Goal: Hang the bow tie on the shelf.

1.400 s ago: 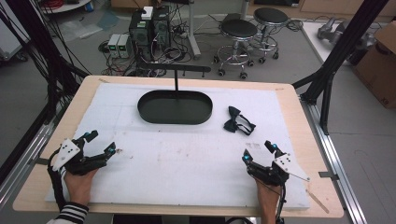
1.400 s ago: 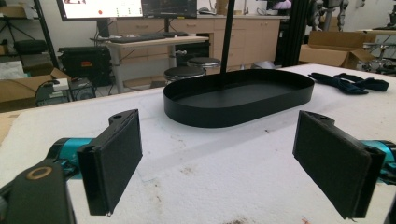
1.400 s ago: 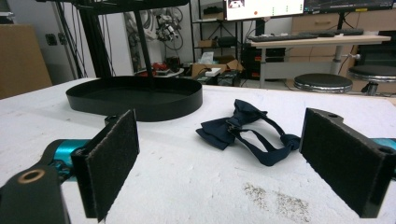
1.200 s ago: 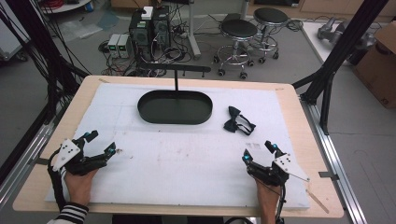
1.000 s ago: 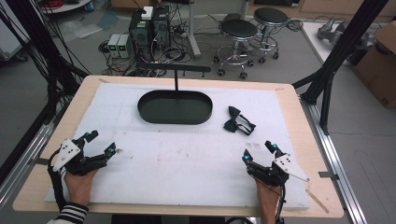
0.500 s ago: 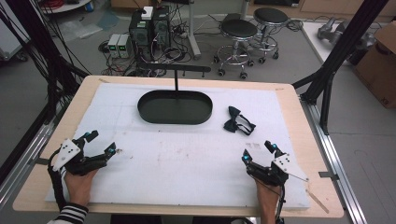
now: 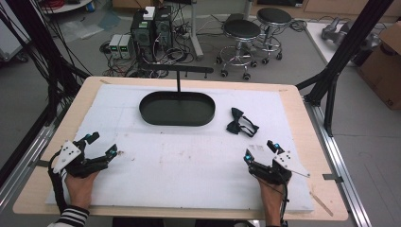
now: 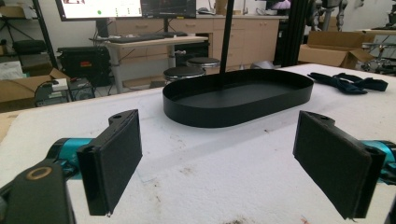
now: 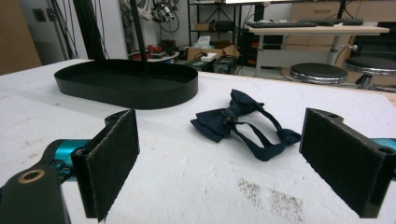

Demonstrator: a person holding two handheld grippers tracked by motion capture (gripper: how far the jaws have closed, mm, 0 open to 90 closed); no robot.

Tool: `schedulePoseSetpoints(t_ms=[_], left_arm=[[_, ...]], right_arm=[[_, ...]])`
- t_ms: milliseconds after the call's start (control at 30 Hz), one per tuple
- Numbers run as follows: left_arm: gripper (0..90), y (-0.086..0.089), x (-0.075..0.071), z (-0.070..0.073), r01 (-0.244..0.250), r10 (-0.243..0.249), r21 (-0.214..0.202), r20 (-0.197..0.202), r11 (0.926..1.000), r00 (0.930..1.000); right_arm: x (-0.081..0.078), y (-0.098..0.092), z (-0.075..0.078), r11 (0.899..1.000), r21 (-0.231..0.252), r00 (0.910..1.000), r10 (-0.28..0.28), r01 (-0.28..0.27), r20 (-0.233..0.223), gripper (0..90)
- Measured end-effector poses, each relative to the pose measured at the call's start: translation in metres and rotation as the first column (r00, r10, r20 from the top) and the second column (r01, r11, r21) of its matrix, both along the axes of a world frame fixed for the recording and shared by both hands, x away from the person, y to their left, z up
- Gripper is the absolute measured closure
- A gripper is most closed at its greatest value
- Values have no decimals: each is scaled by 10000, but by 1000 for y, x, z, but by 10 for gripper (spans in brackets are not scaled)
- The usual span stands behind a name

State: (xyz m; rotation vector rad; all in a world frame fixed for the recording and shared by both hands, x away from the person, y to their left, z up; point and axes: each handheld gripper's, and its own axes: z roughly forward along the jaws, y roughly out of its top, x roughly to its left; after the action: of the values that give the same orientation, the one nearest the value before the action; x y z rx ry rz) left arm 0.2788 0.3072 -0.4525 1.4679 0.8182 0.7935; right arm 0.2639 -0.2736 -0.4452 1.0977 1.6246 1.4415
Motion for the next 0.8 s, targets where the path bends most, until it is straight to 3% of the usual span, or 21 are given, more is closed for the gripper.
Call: schedulePoseSetpoints(t_ms=[267, 800], left_arm=[[158, 0, 0, 0, -9, 9, -36, -16, 10000, 10000], [158, 1, 0, 0, -54, 54, -63, -37, 10000, 10000]], right_arm=[[12, 4, 24, 9998, -163, 9995, -87, 82, -292, 111], [56, 21, 71, 9995, -294, 9910, -103, 64, -1332, 111]])
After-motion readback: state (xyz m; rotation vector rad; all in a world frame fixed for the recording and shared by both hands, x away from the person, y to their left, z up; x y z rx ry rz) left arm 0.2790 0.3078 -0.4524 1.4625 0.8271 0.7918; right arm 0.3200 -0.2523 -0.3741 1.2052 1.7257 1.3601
